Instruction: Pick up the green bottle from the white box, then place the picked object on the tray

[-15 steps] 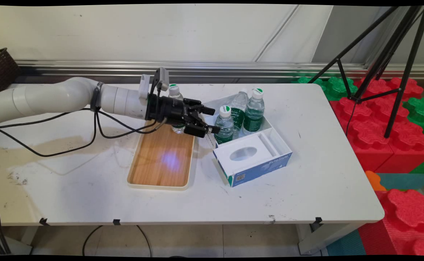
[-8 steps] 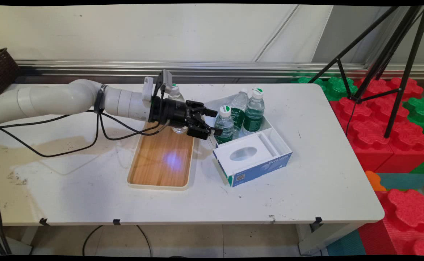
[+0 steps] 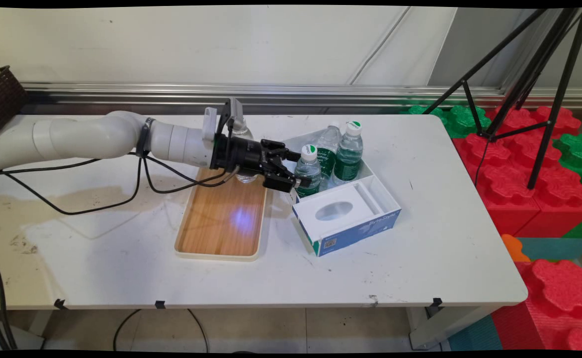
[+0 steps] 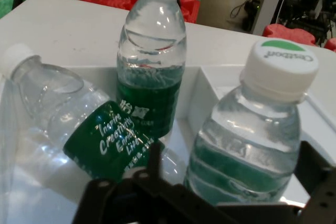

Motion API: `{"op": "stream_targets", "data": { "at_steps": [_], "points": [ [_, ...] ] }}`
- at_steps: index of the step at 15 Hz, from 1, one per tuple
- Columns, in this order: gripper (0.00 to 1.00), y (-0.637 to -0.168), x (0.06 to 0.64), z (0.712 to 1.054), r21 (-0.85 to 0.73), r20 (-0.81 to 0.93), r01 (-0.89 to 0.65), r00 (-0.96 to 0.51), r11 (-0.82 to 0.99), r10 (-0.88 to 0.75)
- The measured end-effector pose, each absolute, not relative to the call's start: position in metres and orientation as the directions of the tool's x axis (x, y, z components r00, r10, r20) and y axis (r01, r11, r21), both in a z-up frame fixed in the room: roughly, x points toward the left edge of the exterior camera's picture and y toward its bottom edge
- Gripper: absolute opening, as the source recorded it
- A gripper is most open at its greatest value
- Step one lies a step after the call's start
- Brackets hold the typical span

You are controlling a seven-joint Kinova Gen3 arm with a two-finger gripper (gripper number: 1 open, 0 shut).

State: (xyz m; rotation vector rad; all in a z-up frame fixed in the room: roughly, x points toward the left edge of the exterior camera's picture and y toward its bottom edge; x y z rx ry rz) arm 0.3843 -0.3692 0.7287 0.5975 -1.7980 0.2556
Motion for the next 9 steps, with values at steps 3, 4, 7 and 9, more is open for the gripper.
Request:
{"op": "stream_targets", "data": {
  "at_steps": [3, 4, 7, 9],
  "points": [
    [0.00, -0.3721, 0.3819, 0.7274, 0.124, 0.943, -0.518, -0.202, 0.846, -0.263],
    [0.00, -0.3728, 0.3814, 0.7270, 0.124, 0.944, -0.518, -0.202, 0.846, -0.262],
    [0.00, -0.3749, 0.3810, 0.7256, 0.124, 0.944, -0.518, -0.202, 0.846, -0.262],
    [0.00, -0.3760, 0.3816, 0.7254, 0.123, 0.944, -0.519, -0.202, 0.846, -0.262]
  ]
}}
